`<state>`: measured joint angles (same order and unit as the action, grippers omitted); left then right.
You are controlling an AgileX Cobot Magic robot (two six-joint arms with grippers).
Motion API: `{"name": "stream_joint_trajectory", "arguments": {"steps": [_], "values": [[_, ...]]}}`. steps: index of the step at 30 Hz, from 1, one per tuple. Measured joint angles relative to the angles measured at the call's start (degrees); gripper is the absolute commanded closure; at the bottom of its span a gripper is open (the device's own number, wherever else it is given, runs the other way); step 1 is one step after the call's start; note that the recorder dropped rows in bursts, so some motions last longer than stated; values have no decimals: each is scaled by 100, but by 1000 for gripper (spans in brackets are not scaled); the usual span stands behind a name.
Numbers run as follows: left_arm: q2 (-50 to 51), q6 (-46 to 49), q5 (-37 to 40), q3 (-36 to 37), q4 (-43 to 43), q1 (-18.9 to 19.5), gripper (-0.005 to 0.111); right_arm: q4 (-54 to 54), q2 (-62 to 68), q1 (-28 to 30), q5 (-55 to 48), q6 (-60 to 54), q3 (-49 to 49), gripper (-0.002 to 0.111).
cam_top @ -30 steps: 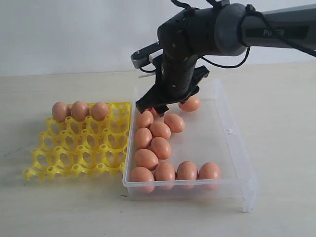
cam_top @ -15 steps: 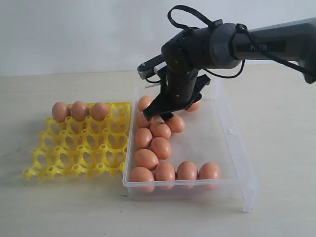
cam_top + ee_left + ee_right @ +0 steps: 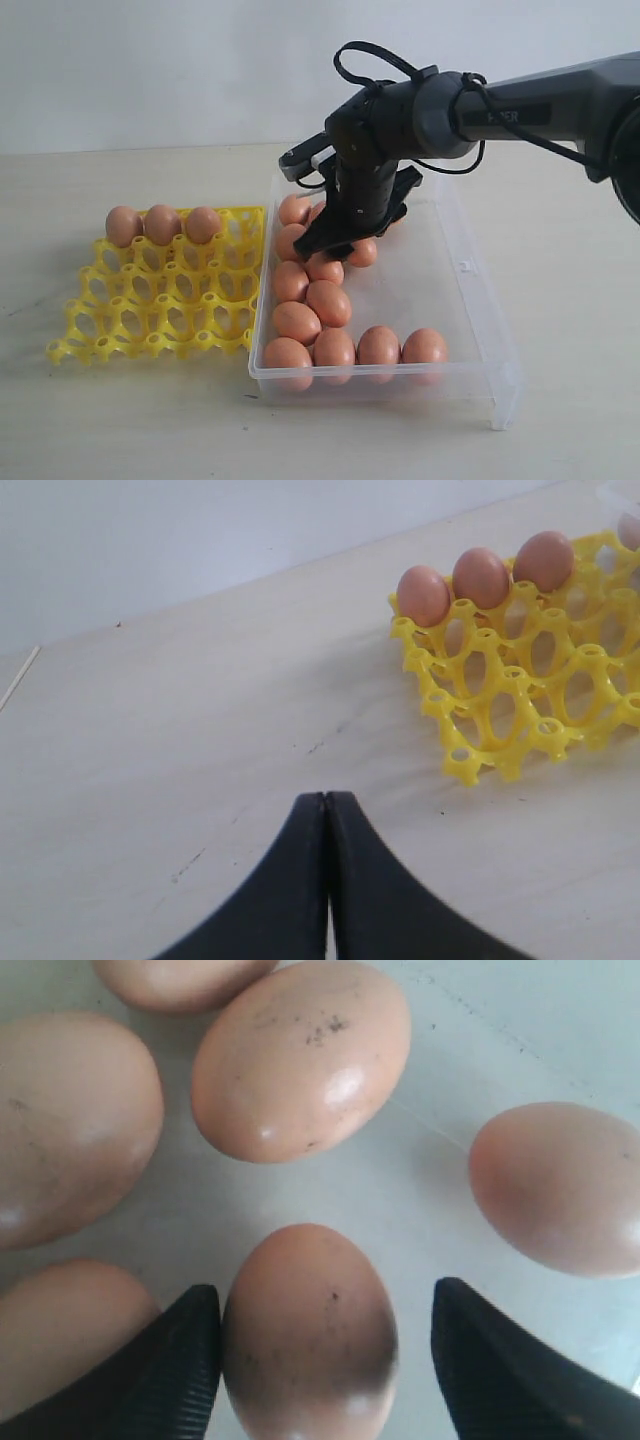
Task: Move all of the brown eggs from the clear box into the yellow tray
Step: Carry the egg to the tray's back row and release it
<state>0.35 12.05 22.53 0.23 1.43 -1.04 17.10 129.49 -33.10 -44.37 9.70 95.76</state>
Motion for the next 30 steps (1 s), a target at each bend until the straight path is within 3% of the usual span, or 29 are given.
{"name": "stream_joint_trajectory", "arguments": {"steps": [4,11,19,21,24,26,30], "values": [[0,0,0,0,0,0,107,10,34,0,0,-54,0,61],[0,0,0,0,0,0,107,-25,47,0,-50,-54,0,108],[0,0,0,0,0,0,107,-87,-250,0,-476,-211,-13,108],[0,0,0,0,0,0,107,-243,-614,0,252,-233,-50,108],[0,0,0,0,0,0,107,-1316,-950,-98,2787,-533,-341,108],[0,0,0,0,0,0,107,-1661,-829,-222,3858,-596,-488,108],[0,0,0,0,0,0,107,-1610,-253,-309,4861,-608,-537,108]]}}
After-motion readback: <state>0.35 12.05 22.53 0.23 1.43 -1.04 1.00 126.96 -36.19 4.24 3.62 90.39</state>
